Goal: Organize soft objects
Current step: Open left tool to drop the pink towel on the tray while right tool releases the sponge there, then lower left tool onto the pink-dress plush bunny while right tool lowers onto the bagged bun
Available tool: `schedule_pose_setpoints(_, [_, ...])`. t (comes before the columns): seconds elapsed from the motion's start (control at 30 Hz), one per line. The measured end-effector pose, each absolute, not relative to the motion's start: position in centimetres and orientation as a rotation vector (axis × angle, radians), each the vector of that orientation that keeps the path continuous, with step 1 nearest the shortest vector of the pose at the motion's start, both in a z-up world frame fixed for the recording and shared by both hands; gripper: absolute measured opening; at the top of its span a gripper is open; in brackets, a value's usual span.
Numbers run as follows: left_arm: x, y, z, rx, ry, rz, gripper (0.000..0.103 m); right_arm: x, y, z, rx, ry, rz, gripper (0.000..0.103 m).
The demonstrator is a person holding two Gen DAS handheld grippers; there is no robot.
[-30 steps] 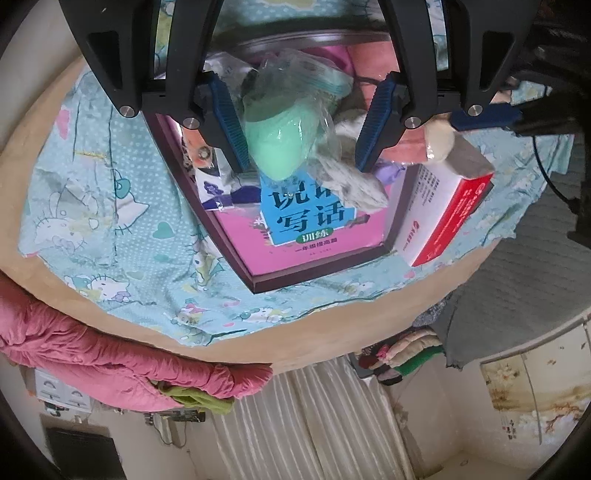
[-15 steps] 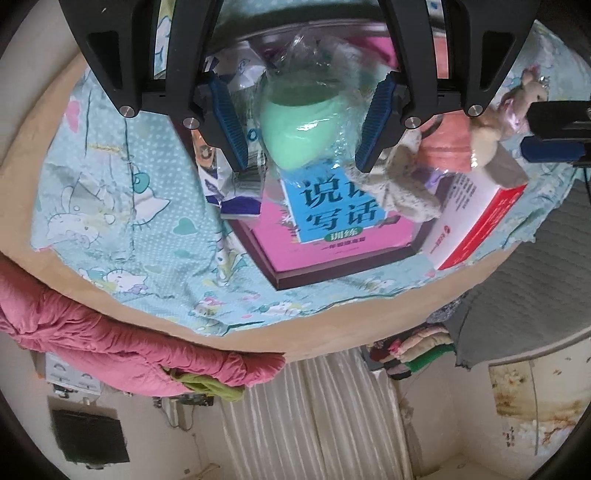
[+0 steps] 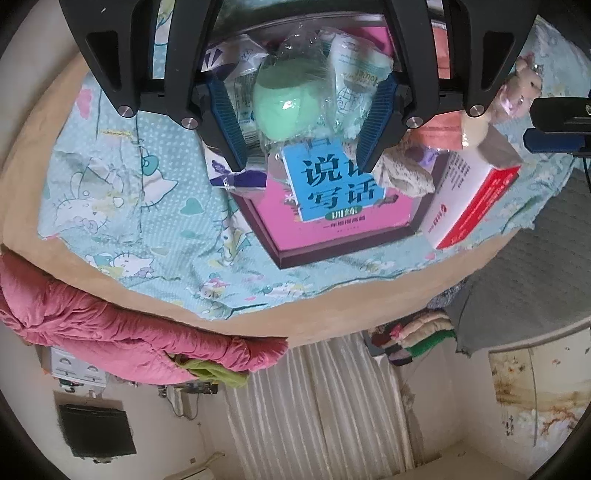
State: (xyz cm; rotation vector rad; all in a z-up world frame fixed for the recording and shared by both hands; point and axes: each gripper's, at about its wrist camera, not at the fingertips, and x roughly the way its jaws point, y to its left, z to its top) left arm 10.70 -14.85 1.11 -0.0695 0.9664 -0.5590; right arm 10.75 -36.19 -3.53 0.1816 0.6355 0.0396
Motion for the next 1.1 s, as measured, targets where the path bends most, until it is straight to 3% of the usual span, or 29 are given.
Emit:
schedule_pose_setpoints(0.33, [10.2,-13.5,2.8,-0.065,0.919,-0.531,0.065,9.8,-35.3,-0.6,0.155,0.586,0.039,0.077])
schedule_pose_setpoints(1.1, [8.8,-2.1,4.2,-0.115,0.914,-0.322,0.066,7.2,-24.2,3.9,-0.023,0.608,0.279,0.078])
